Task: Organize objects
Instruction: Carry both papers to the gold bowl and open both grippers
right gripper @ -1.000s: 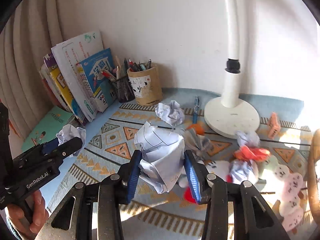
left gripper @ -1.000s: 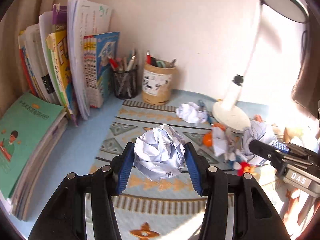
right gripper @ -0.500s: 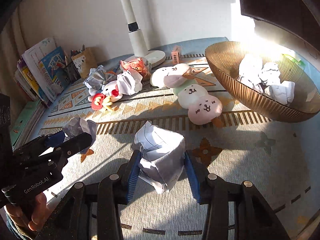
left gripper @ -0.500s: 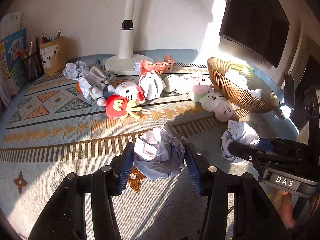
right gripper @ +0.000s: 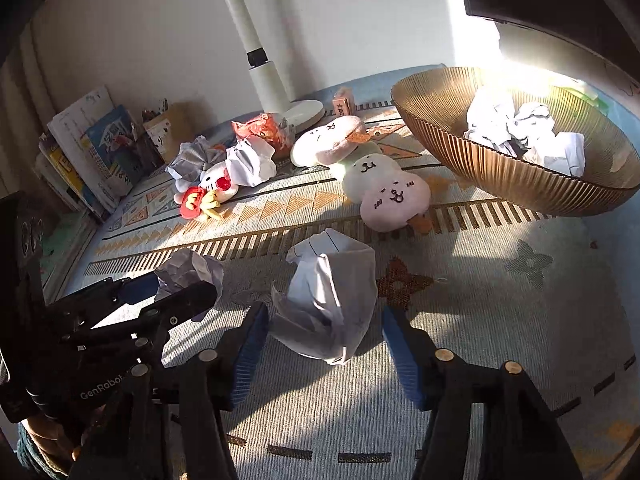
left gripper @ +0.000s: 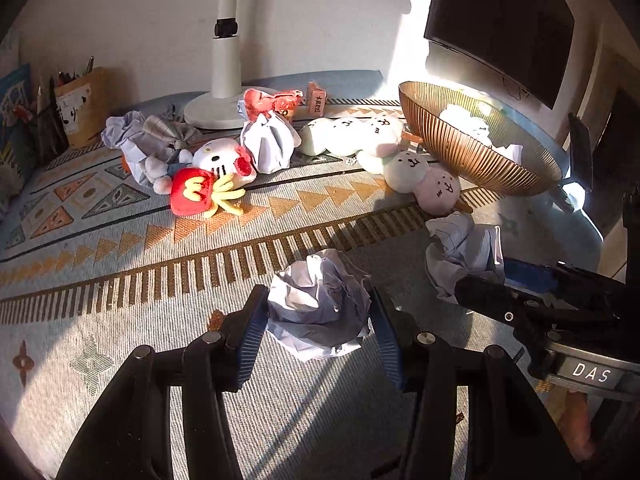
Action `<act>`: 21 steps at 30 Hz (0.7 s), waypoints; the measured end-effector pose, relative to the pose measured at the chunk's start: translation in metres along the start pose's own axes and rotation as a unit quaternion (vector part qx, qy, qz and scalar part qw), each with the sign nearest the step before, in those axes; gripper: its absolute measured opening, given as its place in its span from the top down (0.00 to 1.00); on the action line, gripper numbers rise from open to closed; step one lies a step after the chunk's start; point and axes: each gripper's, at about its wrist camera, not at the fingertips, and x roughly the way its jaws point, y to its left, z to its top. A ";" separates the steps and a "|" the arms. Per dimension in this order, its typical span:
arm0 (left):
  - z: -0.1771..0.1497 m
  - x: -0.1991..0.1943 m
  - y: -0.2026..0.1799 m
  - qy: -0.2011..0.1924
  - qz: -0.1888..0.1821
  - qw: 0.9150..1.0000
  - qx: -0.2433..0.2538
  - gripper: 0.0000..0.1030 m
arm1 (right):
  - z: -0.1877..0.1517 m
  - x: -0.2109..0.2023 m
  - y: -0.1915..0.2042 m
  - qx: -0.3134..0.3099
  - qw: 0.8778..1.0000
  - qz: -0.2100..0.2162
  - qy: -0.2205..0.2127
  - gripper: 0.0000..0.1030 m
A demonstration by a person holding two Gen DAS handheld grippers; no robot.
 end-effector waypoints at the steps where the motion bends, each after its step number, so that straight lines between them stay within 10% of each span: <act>1: 0.003 0.000 -0.003 0.001 -0.001 1.000 0.004 0.53 | 0.001 -0.001 0.001 -0.005 1.000 -0.007 -0.002 0.64; 7: 0.053 -0.009 -0.037 -0.028 -0.027 0.998 0.039 0.53 | 0.027 -0.064 -0.022 0.010 0.995 -0.024 -0.098 0.64; 11: 0.104 -0.008 -0.076 -0.064 -0.051 0.995 0.058 0.49 | 0.058 -0.102 -0.055 0.037 0.977 -0.113 -0.175 0.63; 17: 0.149 0.041 -0.114 -0.068 -0.093 0.992 0.058 0.47 | 0.083 -0.080 -0.107 0.095 0.973 -0.147 -0.148 0.62; 21: 0.159 0.064 -0.118 -0.061 -0.093 0.993 0.042 0.17 | 0.085 -0.067 -0.127 0.111 0.975 -0.146 -0.123 0.37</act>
